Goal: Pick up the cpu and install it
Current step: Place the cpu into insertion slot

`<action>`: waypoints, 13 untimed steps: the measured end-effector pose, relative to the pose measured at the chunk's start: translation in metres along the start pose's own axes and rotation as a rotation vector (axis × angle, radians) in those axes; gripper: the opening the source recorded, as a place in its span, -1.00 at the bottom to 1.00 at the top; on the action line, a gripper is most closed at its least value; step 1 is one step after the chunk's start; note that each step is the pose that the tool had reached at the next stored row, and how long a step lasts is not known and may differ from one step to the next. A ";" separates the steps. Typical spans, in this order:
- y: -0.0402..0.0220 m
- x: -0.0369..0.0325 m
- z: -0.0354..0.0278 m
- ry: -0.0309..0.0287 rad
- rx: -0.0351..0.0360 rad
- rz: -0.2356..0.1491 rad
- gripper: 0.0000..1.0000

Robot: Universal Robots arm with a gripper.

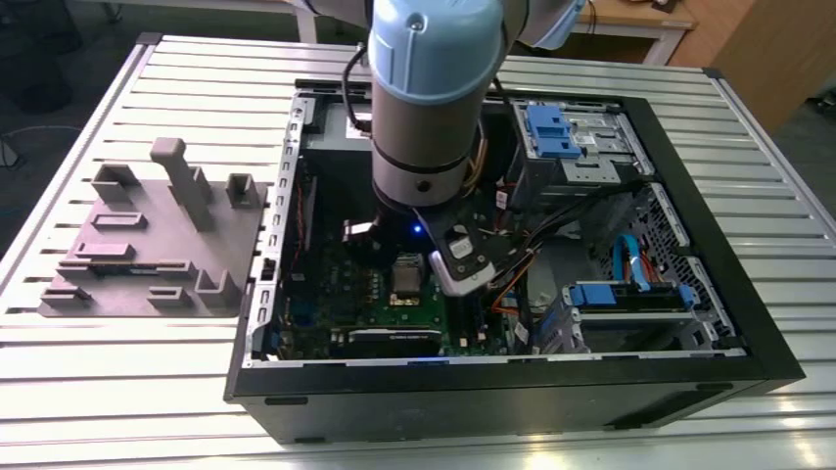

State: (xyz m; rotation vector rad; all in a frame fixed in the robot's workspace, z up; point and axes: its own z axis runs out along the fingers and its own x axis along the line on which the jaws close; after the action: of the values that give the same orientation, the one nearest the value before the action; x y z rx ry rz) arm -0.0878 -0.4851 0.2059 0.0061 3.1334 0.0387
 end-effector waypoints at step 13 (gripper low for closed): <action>-0.0027 0.0009 0.0169 0.0002 0.0005 0.000 -0.06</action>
State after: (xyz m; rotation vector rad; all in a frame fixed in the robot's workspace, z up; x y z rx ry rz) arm -0.0886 -0.4874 0.1889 0.0054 3.1336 0.0379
